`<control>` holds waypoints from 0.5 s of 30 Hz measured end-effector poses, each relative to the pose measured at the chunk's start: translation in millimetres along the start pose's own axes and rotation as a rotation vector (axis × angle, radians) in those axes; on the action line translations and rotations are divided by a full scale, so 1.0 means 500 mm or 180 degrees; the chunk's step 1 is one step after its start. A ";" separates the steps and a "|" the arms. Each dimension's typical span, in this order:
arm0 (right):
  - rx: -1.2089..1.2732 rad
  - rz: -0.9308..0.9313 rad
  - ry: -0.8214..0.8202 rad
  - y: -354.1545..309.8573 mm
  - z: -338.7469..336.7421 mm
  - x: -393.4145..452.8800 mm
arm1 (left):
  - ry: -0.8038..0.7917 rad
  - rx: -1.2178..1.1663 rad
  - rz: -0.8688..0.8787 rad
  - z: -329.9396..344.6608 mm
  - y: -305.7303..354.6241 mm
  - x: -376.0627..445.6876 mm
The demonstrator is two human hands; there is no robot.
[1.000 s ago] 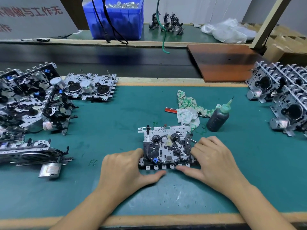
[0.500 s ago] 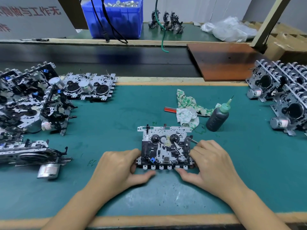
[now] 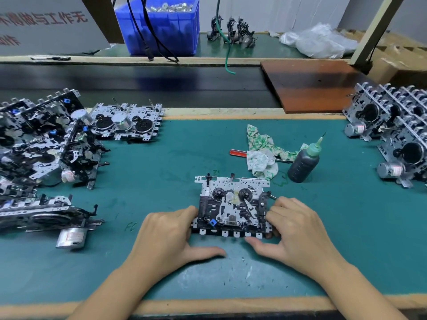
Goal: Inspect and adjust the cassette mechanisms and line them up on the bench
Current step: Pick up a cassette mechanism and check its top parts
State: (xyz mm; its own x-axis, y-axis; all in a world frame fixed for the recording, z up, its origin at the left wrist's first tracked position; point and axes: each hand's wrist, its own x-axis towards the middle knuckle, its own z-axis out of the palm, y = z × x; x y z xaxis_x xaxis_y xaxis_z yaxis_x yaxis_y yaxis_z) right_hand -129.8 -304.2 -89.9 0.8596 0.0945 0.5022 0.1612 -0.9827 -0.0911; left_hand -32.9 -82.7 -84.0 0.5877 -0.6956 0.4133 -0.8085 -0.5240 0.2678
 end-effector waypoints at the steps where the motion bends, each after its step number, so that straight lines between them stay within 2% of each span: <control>1: -0.0040 0.0009 0.0015 0.000 0.001 0.000 | 0.0007 0.0021 -0.0072 0.000 0.005 0.002; 5: 0.0065 0.0013 -0.0022 0.001 -0.002 -0.003 | 0.0278 0.0187 -0.0401 0.011 0.027 0.005; 9: 0.0136 -0.0013 0.0030 -0.001 0.000 -0.001 | 0.0289 0.0165 -0.0611 0.011 0.025 0.009; 15: -0.0201 0.0208 0.0179 -0.002 0.003 0.000 | 0.0001 -0.0183 -0.0214 0.002 0.009 0.016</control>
State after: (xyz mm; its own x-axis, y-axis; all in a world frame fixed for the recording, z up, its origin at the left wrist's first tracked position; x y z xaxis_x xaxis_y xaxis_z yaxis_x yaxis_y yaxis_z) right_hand -129.3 -302.8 -91.3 0.8385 0.0225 0.5444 0.0732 -0.9947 -0.0716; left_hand -31.9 -91.3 -80.4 0.6407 -0.6596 0.3929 -0.7676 -0.5405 0.3443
